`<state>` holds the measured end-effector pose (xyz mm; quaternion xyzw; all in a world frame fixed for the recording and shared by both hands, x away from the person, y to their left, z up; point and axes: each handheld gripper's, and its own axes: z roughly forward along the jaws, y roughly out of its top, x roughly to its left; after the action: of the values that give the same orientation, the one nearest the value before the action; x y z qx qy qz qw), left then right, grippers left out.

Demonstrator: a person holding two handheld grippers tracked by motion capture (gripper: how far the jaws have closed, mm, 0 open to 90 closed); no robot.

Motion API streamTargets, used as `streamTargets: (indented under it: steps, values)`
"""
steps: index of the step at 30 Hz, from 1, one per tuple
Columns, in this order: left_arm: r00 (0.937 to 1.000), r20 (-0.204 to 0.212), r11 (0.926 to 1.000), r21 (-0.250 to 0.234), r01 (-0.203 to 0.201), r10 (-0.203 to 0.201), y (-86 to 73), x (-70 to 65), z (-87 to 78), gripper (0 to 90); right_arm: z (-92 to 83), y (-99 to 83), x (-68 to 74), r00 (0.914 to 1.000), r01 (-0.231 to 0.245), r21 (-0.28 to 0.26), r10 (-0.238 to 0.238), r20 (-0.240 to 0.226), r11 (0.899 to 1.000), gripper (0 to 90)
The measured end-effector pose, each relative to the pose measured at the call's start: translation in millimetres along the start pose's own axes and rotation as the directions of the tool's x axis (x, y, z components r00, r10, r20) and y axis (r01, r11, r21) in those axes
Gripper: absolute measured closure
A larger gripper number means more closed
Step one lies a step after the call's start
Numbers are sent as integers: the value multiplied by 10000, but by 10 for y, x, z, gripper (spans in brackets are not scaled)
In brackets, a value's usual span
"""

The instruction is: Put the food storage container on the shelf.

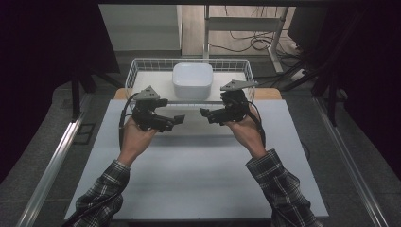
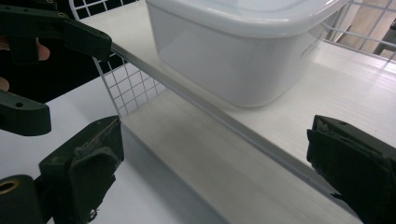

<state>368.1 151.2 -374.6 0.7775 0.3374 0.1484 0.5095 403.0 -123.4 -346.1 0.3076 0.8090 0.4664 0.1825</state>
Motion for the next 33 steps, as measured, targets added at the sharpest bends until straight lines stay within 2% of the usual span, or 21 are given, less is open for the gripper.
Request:
streamTargets:
  steps: [6,13,20,28,33]
  values:
    - [9999,125,10000,-19,-46,47,-67,-51,-8,51,-26,-55,36,9999,79,24,-79,-106,10000,38]
    - [9994,353,9999,139,-66,61,-220,-119,6,43,-40,-130,121,9990,317,74,-315,-306,9995,38]
    - [9993,332,9997,167,-161,155,-321,-165,-20,49,-59,-194,178,9983,445,66,-442,-386,9990,37]
    - [9978,644,9996,242,110,-126,-502,-215,-41,49,-89,-333,240,9970,489,106,-481,-603,9987,37]
    - [9977,640,9993,306,193,-212,-614,-242,-40,49,-99,-439,272,9962,565,176,-552,-672,9982,35]
